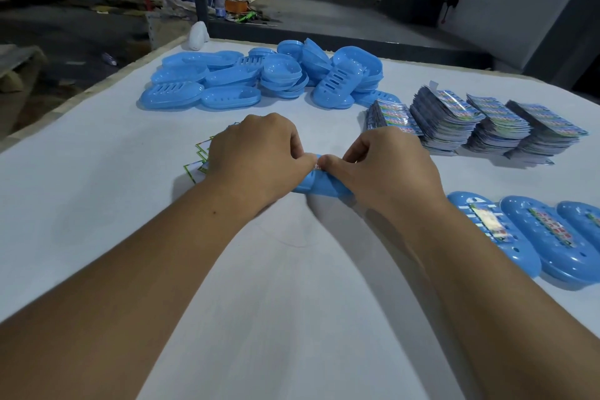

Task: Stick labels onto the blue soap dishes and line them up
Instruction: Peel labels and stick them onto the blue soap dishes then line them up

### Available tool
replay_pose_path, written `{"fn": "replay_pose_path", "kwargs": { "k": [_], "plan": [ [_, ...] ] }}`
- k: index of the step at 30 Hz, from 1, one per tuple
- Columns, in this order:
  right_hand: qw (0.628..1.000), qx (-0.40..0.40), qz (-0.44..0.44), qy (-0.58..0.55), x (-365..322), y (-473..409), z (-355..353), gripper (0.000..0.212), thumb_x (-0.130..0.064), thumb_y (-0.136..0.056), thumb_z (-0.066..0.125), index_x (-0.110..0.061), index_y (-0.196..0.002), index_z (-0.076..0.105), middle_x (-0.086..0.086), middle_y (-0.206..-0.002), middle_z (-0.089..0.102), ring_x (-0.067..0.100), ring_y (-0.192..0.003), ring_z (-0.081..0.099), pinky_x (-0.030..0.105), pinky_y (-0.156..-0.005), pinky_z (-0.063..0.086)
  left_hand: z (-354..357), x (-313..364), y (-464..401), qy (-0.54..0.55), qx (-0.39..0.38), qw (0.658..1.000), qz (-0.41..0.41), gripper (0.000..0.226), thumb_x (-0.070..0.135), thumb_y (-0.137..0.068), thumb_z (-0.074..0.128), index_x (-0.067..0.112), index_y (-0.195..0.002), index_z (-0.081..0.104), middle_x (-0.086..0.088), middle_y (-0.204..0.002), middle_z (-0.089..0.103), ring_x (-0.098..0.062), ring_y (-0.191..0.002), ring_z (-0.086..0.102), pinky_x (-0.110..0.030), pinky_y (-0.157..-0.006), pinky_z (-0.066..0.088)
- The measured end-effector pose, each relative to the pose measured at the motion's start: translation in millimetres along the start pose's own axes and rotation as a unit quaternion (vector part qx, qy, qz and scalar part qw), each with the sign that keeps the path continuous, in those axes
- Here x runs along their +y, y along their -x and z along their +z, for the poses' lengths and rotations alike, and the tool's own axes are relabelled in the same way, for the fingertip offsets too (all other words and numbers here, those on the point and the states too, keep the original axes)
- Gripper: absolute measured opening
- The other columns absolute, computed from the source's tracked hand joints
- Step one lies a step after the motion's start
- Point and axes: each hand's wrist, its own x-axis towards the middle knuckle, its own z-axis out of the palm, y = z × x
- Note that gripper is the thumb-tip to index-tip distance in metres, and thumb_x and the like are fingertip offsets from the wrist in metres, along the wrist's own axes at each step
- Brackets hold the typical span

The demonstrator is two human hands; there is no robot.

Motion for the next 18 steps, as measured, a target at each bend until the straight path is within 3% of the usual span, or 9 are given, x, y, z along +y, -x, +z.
{"fn": "replay_pose_path", "kwargs": {
  "k": [4, 8, 11, 12, 15, 18],
  "plan": [
    [0.998, -0.039, 0.025, -0.053, 6.2, -0.1, 0.0, 0.04, -0.068, -0.076, 0.071, -0.029, -0.084, 0.067, -0.012, -0.078, 0.065, 0.015, -0.078, 0.062, 0.033, -0.065, 0.046, -0.3, 0.9, -0.7, -0.001, -0.009, 1.0, -0.006, 0.038, 0.069, -0.076, 0.067, 0.033, -0.067, 0.06, 0.011, -0.077, 0.063, -0.017, -0.077, 0.06, -0.025, -0.053, 0.032],
    [0.991, -0.065, 0.035, -0.11, 10.3, -3.4, 0.8, 0.021, -0.047, -0.087, 0.068, -0.027, -0.081, 0.071, -0.012, -0.072, 0.062, 0.013, -0.073, 0.059, 0.031, -0.063, 0.043, -2.4, -2.1, -1.8, 0.007, -0.018, 1.0, -0.019, 0.027, 0.058, -0.081, 0.069, 0.032, -0.075, 0.067, 0.01, -0.078, 0.064, -0.016, -0.075, 0.061, -0.028, -0.057, 0.038],
    [0.988, -0.059, 0.009, -0.145, 10.2, -4.4, 0.5, 0.013, -0.038, -0.092, 0.064, -0.028, -0.089, 0.072, -0.013, -0.082, 0.065, 0.008, -0.075, 0.058, 0.027, -0.064, 0.042, -3.5, -6.0, -2.1, 0.017, -0.015, 0.999, -0.029, 0.018, 0.047, -0.087, 0.066, 0.03, -0.084, 0.069, 0.007, -0.085, 0.069, -0.02, -0.078, 0.062, -0.03, -0.061, 0.041],
    [0.984, -0.065, -0.009, -0.164, 9.2, -2.9, 0.8, 0.015, -0.041, -0.091, 0.066, -0.029, -0.098, 0.073, -0.015, -0.092, 0.067, 0.006, -0.08, 0.059, 0.026, -0.069, 0.044, -3.7, -6.9, -2.6, 0.02, -0.013, 0.999, -0.034, 0.016, 0.045, -0.089, 0.063, 0.03, -0.086, 0.069, 0.005, -0.087, 0.069, -0.022, -0.08, 0.063, -0.031, -0.063, 0.043],
    [0.975, -0.134, -0.094, -0.152, 4.1, 5.6, 2.1, 0.058, -0.055, -0.082, 0.074, -0.034, -0.134, 0.06, -0.016, -0.125, 0.06, 0.0, -0.104, 0.055, 0.022, -0.089, 0.042, -3.9, -9.1, -4.6, 0.022, -0.01, 0.999, -0.042, 0.017, 0.043, -0.092, 0.058, 0.03, -0.091, 0.068, 0.003, -0.092, 0.07, -0.024, -0.083, 0.062, -0.033, -0.067, 0.044],
    [0.971, -0.164, -0.15, -0.085, -2.5, 12.3, 4.4, 0.079, -0.059, -0.074, 0.079, -0.032, -0.144, 0.052, -0.011, -0.135, 0.061, 0.006, -0.117, 0.057, 0.023, -0.097, 0.044, -3.2, -10.4, -4.6, 0.015, -0.008, 0.999, -0.038, 0.017, 0.044, -0.093, 0.057, 0.031, -0.092, 0.068, 0.004, -0.091, 0.071, -0.021, -0.08, 0.061, -0.033, -0.066, 0.041]
  ]
}}
